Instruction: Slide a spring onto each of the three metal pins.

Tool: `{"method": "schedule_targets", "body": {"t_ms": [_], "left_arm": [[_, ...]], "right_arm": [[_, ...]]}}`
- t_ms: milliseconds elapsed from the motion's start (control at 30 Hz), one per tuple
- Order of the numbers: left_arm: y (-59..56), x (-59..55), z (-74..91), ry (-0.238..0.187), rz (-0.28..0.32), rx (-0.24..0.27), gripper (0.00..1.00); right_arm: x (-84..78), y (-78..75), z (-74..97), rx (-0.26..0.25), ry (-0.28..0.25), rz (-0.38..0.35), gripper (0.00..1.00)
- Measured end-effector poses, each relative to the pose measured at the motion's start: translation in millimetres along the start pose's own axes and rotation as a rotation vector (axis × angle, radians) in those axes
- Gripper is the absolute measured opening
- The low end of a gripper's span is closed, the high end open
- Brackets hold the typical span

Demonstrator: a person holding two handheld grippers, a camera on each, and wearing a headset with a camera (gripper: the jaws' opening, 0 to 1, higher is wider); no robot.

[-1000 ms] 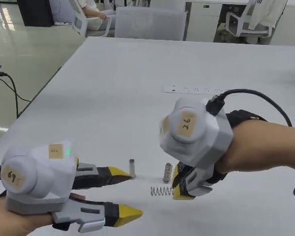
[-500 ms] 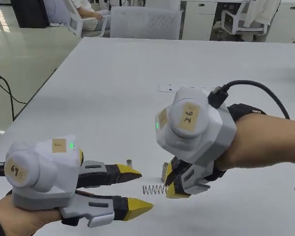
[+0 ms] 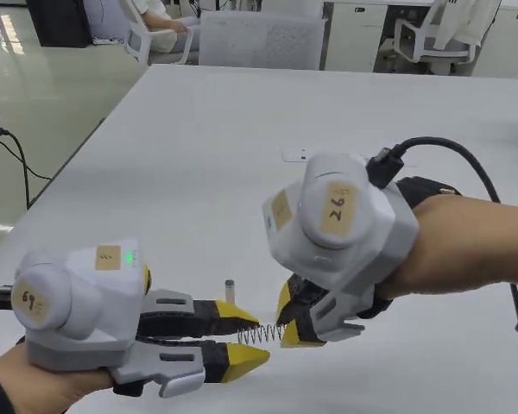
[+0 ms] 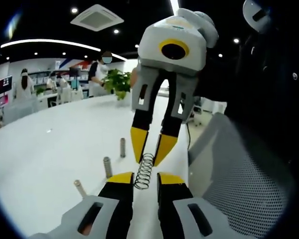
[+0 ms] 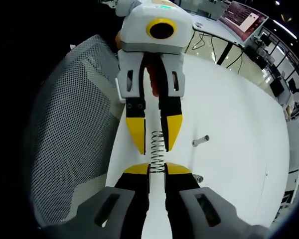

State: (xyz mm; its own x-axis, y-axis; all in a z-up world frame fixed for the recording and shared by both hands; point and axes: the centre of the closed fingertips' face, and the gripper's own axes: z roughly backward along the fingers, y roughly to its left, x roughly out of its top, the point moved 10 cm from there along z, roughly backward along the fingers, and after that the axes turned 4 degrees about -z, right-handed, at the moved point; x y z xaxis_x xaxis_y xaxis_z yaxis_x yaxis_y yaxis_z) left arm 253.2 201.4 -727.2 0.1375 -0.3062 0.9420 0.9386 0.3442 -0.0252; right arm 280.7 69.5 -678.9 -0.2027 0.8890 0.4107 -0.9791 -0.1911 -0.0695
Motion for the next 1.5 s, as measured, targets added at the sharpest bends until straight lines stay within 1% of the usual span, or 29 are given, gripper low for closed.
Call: {"method": "schedule_targets", "body": {"t_ms": [167, 333, 500, 633, 767, 833, 1000, 1067, 1167, 1300, 1500], "left_arm": [[-0.8, 0.3, -0.1, -0.002, 0.0, -0.007, 0.04], [-1.7, 0.1, -0.7, -0.006, -0.001, -0.014, 0.03], [-2.0, -0.1, -0.2, -0.009, 0.005, -0.02, 0.03], [-2.7, 1.9, 0.3, -0.023, 0.006, -0.022, 0.03], [-3.4, 5.1, 1.4, -0.046, 0.006, -0.028, 0.03], [-3.9, 5.5, 1.4, -0.049, 0.004, -0.032, 0.03], [-3.5, 4.8, 1.3, -0.049, 0.005, -0.026, 0.03], [-3.2, 3.8, 0.8, -0.041, -0.002, -0.023, 0.03], [-3.2, 2.1, -0.2, -0.029, -0.009, -0.02, 0.03], [-2.8, 1.8, -0.2, -0.025, -0.015, -0.017, 0.03], [-3.4, 0.7, -1.0, -0.013, -0.023, -0.019, 0.03]], "right_arm": [[0.3, 0.3, -0.1, 0.002, 0.003, 0.019, 0.07], [-0.1, 0.7, 0.5, -0.001, 0.005, 0.025, 0.08], [-0.7, 0.7, 0.0, 0.005, -0.001, 0.0, 0.08], [-2.3, 0.4, -3.0, 0.017, -0.012, -0.029, 0.12], [-5.5, 0.7, -6.9, 0.018, -0.003, -0.038, 0.11], [-6.1, 0.7, -7.3, 0.021, -0.007, -0.045, 0.1], [-5.0, 0.2, -4.8, 0.011, -0.014, -0.048, 0.08], [-3.2, 0.2, -1.3, 0.006, -0.02, -0.044, 0.08], [1.4, 0.6, 4.0, -0.001, -0.031, -0.038, 0.08], [6.8, 0.9, 8.2, -0.014, -0.048, -0.033, 0.09], [15.4, 2.8, 11.4, -0.014, -0.071, -0.029, 0.09]]}}
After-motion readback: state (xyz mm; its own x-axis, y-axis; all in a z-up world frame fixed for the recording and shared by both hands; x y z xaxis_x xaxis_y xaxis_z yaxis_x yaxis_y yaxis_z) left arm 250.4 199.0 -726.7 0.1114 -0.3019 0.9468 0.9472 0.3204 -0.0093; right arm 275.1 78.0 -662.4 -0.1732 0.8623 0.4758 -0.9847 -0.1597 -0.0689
